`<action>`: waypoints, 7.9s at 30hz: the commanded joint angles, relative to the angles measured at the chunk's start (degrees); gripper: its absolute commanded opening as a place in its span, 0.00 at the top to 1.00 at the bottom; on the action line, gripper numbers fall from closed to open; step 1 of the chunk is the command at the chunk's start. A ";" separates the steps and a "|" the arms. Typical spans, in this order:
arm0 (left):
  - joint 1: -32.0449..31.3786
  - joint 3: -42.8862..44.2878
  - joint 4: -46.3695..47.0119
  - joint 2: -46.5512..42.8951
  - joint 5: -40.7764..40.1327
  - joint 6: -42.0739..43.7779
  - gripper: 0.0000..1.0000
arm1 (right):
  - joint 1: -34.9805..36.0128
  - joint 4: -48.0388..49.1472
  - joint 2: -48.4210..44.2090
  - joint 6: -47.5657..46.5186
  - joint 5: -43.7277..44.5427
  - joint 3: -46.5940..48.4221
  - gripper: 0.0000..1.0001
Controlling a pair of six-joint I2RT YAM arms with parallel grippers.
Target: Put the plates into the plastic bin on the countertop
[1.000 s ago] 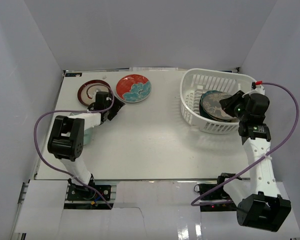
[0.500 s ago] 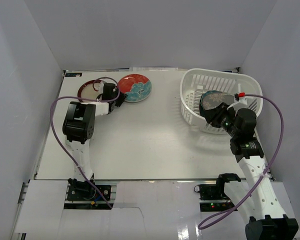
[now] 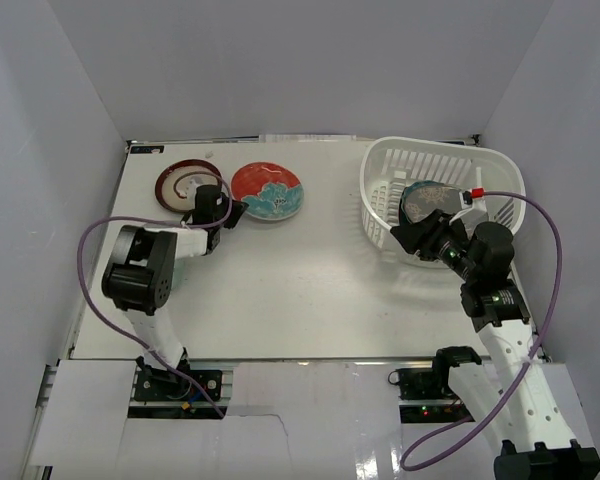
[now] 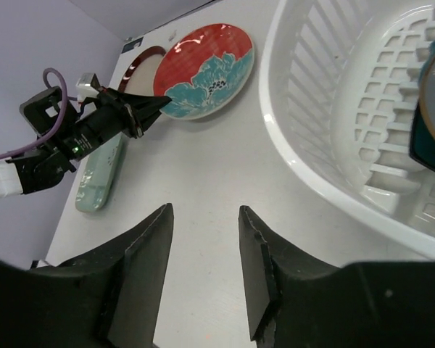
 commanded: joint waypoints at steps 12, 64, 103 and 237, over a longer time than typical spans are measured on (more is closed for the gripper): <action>0.80 -25.16 5.26 -48.50 16.95 0.22 1.00 | 17.79 4.51 8.81 2.39 -2.82 6.01 0.02; -12.29 -20.50 -44.76 -73.21 29.53 41.35 0.02 | -31.58 -0.06 26.85 7.75 1.05 18.33 0.92; -12.38 -14.97 -39.14 -67.52 14.34 31.87 0.02 | -28.43 -11.94 18.50 -3.69 12.23 17.09 0.41; -3.94 -23.14 -41.94 -73.57 36.22 41.00 0.02 | -30.62 6.09 27.63 8.18 -5.46 13.66 0.92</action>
